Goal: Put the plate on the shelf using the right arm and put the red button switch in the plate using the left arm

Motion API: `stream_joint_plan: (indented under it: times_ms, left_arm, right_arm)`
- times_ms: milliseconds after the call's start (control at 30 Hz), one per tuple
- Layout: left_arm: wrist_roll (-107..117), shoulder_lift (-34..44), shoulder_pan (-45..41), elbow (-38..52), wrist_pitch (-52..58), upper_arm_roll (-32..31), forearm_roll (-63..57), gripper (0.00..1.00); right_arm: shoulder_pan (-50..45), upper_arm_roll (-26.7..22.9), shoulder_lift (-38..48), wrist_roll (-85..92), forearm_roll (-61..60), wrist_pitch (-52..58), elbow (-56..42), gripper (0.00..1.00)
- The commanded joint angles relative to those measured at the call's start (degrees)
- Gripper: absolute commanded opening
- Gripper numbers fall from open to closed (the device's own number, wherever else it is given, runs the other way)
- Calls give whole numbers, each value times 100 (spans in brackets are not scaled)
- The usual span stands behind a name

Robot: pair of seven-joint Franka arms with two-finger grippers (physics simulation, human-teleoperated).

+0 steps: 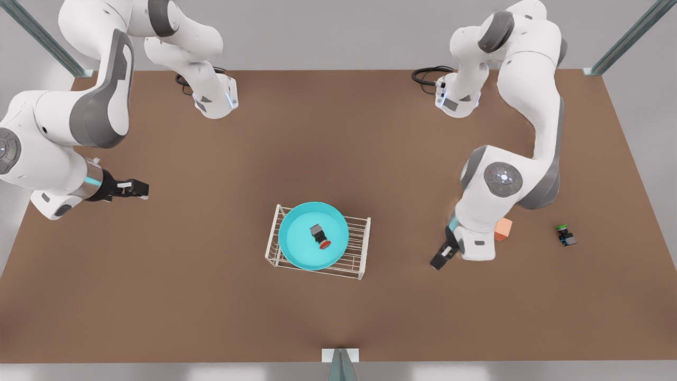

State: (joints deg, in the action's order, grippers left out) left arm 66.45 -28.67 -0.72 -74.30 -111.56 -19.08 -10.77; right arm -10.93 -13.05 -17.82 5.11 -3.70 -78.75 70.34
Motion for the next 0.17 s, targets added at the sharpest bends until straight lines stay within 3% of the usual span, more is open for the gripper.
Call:
stream_joint_plan:
  times_ms: [0, 33, 133]
  left_arm:
    - [-5062, 966, 923, -1400, 971, 1, 760, 100]
    - [-5467, 1214, 1091, -1834, 688, 45, 866, 100]
    - [-5608, 1135, 1153, -1464, 811, 36, 831, 100]
  right_arm:
    - [-6, -5, 7, -18, -26, 0, -3, 100]
    - [3, -5, 7, -18, -26, 9, -3, 100]
    - [-6, 57, -10, -18, -87, 18, -3, 100]
